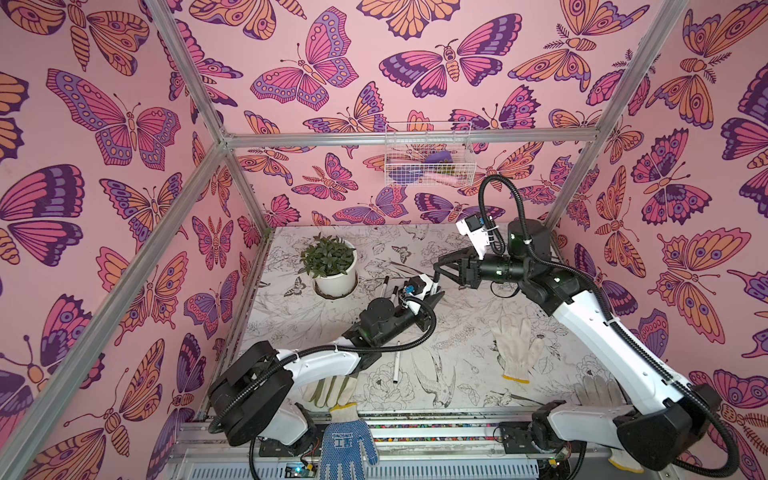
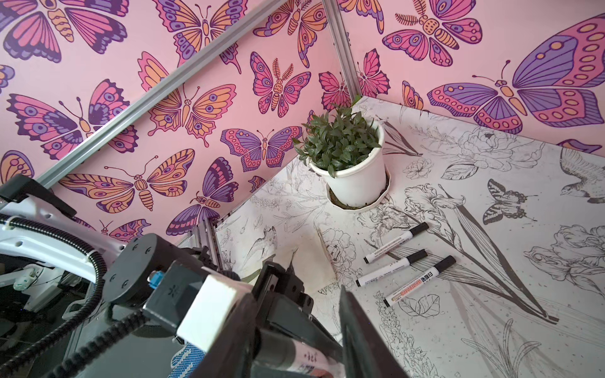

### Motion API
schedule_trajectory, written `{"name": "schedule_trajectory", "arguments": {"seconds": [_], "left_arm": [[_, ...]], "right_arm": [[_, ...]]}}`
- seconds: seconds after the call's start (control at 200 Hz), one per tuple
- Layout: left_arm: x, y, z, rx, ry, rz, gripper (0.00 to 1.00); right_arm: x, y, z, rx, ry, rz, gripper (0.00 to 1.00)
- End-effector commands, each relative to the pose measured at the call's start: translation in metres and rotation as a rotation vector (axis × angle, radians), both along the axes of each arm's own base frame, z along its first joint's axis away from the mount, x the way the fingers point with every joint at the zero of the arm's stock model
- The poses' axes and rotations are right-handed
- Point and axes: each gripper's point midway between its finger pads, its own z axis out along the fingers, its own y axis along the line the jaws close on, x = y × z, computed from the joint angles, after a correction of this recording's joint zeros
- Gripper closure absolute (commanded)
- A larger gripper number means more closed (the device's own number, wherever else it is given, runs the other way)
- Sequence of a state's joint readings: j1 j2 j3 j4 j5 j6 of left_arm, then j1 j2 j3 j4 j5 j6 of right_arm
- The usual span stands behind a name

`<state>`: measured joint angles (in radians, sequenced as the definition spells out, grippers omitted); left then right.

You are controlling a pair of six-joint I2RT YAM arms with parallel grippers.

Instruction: Insert the pens into the pen caps

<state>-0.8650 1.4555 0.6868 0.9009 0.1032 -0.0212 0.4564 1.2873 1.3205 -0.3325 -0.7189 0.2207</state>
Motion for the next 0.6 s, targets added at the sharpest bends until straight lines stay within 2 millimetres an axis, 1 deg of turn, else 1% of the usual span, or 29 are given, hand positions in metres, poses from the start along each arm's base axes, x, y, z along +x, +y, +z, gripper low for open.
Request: {"name": "schedule_trajectory", "arguments": {"seconds": [0.0, 0.095, 0.2, 0.25, 0.33, 0.381, 0.466, 0.531, 0.591], "left_arm": [[-0.003, 0.000, 0.003, -0.020, -0.005, -0.007, 1.00], [-0.003, 0.000, 0.001, -0.020, 0.002, -0.007, 1.00], [-0.002, 0.000, 0.000, -0.023, 0.003, -0.004, 1.00], [-0.003, 0.000, 0.000, -0.023, 0.005, -0.004, 1.00], [-0.001, 0.001, -0.004, -0.016, 0.016, 0.003, 1.00], [-0.001, 0.001, -0.008, -0.010, 0.024, 0.007, 1.00], [-0.002, 0.001, -0.013, -0.001, 0.034, 0.003, 1.00], [-0.002, 0.001, -0.015, -0.002, 0.042, 0.001, 1.00], [-0.002, 0.001, -0.014, -0.005, 0.043, 0.003, 1.00]], "right_arm": [[-0.007, 0.007, 0.012, 0.024, -0.026, 0.037, 0.58], [-0.008, 0.009, 0.009, 0.021, -0.014, 0.046, 0.63], [-0.011, 0.009, 0.006, 0.018, -0.004, 0.052, 0.63], [-0.010, 0.008, 0.009, 0.021, -0.016, 0.043, 0.63], [-0.009, 0.006, 0.019, 0.022, -0.047, 0.023, 0.63], [-0.006, 0.004, 0.025, 0.022, -0.063, 0.000, 0.61], [-0.008, 0.002, 0.032, 0.032, -0.082, 0.001, 0.60], [-0.011, 0.004, 0.029, 0.033, -0.063, 0.014, 0.61], [-0.010, 0.005, 0.021, 0.027, -0.033, 0.016, 0.62]]}}
